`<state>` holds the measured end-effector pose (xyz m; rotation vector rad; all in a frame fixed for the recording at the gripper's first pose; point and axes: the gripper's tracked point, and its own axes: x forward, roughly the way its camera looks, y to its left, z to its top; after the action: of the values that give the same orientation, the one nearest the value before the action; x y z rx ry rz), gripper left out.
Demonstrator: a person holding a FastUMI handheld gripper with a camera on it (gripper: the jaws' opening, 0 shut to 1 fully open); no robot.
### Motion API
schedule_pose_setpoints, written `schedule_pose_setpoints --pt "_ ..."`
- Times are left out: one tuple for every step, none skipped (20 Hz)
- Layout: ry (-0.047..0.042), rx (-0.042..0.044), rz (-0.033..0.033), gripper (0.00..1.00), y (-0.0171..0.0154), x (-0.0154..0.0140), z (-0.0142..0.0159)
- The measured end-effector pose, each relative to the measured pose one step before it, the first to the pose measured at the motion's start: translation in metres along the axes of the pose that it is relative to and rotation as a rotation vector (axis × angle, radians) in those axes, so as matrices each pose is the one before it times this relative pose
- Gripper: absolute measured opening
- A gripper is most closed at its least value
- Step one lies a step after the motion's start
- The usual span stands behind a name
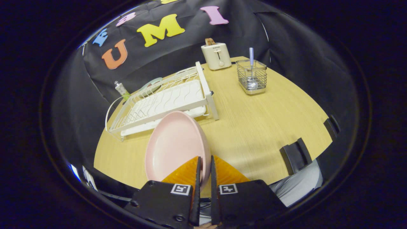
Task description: Take the plate from the dish rack, then take the spoon from the basket and place it into the plate.
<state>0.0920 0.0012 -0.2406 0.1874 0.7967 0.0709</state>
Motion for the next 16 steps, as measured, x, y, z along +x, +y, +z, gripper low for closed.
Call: schedule_pose_setpoints --pt "-0.03546 -0.01305 0.00057 0.20 -0.00248 0.00094 0.00407" --pt "-0.03872 -0.02506 -0.00681 0.22 -0.00315 -0.00205 0.00466" --pt "-0.04466 -0.03067 -0.01328 0.22 -0.00330 -0.00339 0.00685" --pt "-0.04977 -0.02871 0.00066 0.23 0.00029 -0.00379 0.00624" --pt "-0.04383 -0.02550 0.00967 0.26 0.00305 -0.00564 0.00736" --pt "-0.04348 -0.02256 0.01761 0.42 0.00419 -0.00579 0.00704" --pt "-0.03667 -0.00861 0.00036 0.53 0.00046 -0.00495 0.00561" --pt "-0.03269 -0.00428 0.00264 0.67 -0.00127 -0.00322 0.00738" --pt "-0.03102 0.00525 -0.00402 0.82 -0.00120 -0.00594 0.00672" --pt "-0.03136 0.00091 -0.01528 0.84 -0.00359 -0.00309 0.00934" --pt "-0.02623 -0.01068 -0.01510 0.85 -0.00429 -0.00260 0.00455" --pt "-0.03417 -0.01290 -0.01275 0.87 -0.00358 -0.00426 0.01004" --pt "-0.03433 -0.01174 -0.02387 0.88 -0.00553 -0.00260 0.00920" --pt "-0.03921 -0.01560 -0.02938 0.90 -0.00897 -0.00372 0.01060" --pt "-0.05021 -0.01449 -0.02113 0.90 -0.00539 -0.00569 0.01250" --pt "-0.06091 -0.01260 -0.01988 0.90 -0.00734 -0.00465 0.01384"
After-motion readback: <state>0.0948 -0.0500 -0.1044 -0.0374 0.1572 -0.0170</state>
